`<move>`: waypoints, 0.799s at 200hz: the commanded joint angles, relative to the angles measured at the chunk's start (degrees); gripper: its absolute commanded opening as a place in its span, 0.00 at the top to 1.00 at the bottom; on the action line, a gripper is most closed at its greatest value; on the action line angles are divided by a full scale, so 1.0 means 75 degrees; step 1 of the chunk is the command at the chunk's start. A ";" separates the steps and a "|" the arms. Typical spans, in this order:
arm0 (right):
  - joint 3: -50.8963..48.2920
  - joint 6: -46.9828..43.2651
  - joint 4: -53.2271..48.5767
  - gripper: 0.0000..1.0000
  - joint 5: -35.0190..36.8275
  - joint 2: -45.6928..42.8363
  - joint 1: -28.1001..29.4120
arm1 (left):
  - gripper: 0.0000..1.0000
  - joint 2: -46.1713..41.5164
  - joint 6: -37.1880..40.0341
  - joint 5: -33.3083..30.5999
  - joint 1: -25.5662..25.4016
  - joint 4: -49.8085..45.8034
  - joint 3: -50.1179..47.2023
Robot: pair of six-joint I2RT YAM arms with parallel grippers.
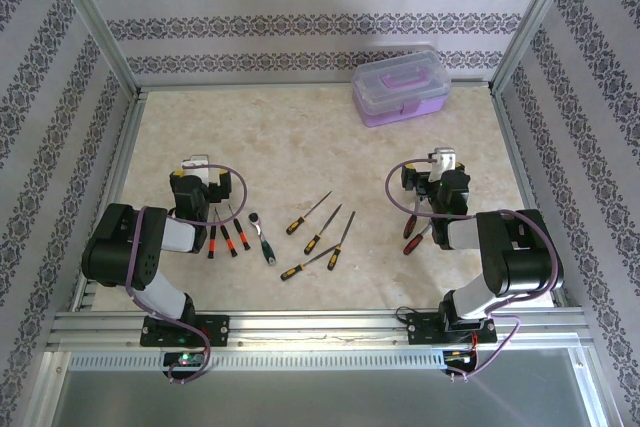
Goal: Pack the tool kit
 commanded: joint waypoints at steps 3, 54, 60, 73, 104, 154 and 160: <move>0.0104 0.0098 0.0113 0.02 0.0018 -0.0036 -0.0050 | 0.01 -0.0127 -0.0133 0.0051 0.0053 -0.0070 0.0118; 0.0069 0.0056 0.0164 0.02 0.0102 -0.0036 -0.0002 | 0.01 -0.0130 -0.0124 0.0057 0.0053 -0.0075 0.0118; 0.0069 0.0055 0.0164 0.02 0.0103 -0.0036 -0.0003 | 0.01 -0.0133 -0.0126 0.0057 0.0053 -0.0074 0.0118; 0.0069 0.0068 0.0164 0.02 0.0106 -0.0036 -0.0003 | 0.01 -0.0135 -0.0124 0.0059 0.0053 -0.0078 0.0118; 0.0080 0.0090 0.0153 0.02 0.0047 -0.0036 -0.0026 | 0.01 -0.0136 -0.0124 0.0060 0.0053 -0.0077 0.0118; 0.0104 0.0129 0.0117 0.02 0.0009 -0.0032 -0.0068 | 0.01 -0.0130 -0.0124 0.0060 0.0053 -0.0071 0.0121; 0.0104 0.0135 0.0111 0.02 0.0019 -0.0036 -0.0073 | 0.01 -0.0131 -0.0124 0.0060 0.0053 -0.0076 0.0120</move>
